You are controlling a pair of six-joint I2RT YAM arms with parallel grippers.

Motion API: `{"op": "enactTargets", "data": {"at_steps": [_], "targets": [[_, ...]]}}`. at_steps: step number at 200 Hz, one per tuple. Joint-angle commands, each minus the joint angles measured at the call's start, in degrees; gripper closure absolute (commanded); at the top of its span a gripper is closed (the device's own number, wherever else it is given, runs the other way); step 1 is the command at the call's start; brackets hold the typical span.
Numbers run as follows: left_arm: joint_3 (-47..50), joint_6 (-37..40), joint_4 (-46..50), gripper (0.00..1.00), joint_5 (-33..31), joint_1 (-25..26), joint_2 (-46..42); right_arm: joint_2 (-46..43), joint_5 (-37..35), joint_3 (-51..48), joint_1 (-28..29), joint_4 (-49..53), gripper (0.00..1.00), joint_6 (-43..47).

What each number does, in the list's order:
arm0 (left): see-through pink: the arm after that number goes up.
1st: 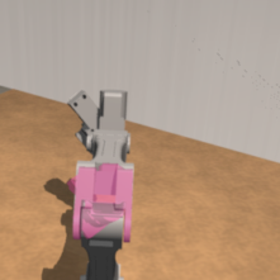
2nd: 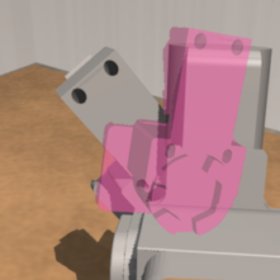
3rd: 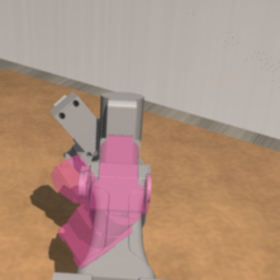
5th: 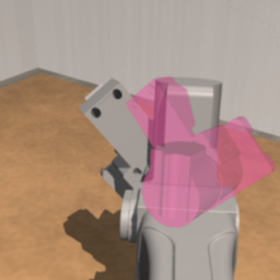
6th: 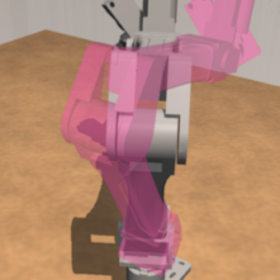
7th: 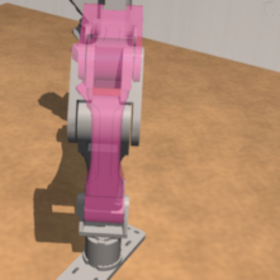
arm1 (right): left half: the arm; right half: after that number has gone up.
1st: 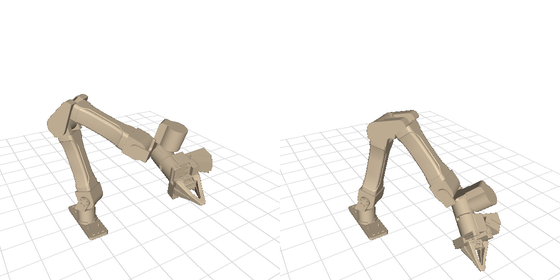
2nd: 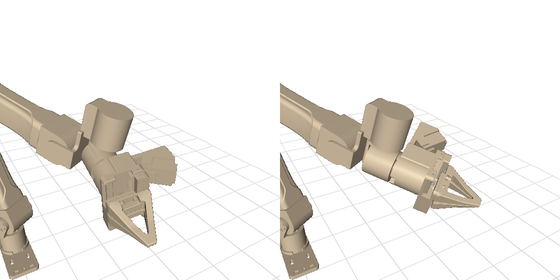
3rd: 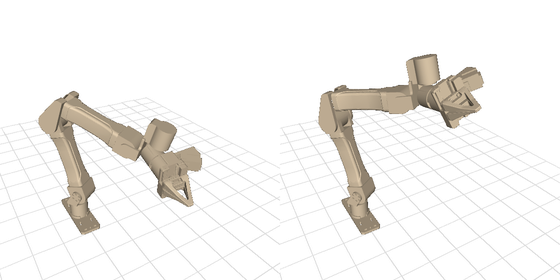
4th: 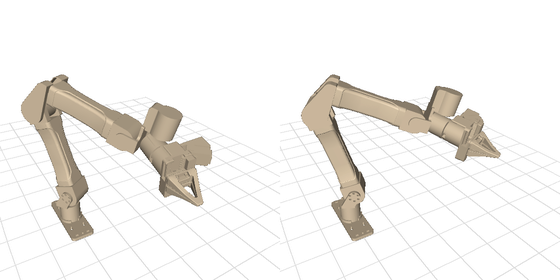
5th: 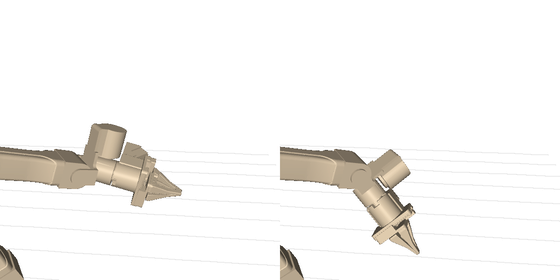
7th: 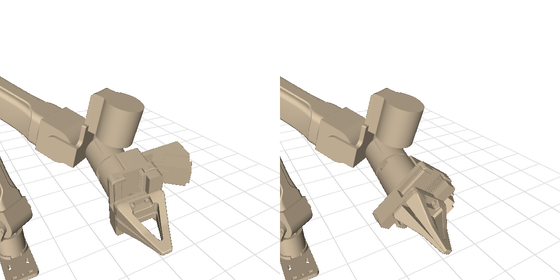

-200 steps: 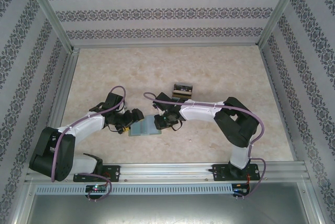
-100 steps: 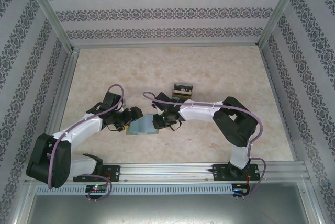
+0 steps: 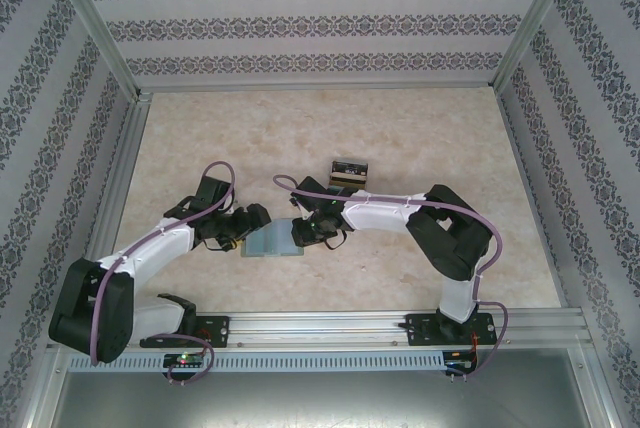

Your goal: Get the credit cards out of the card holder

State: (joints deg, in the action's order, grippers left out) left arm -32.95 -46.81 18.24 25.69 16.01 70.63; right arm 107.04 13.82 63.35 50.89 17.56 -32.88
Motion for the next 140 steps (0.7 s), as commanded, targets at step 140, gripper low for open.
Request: {"op": "enactTargets", "data": {"at_steps": [140], "targets": [[2.49,-1.92,-9.12,0.13,8.15,0.1,6.03,2.9,0.77,-0.93,1.75,0.57,0.8,-0.87]]}}
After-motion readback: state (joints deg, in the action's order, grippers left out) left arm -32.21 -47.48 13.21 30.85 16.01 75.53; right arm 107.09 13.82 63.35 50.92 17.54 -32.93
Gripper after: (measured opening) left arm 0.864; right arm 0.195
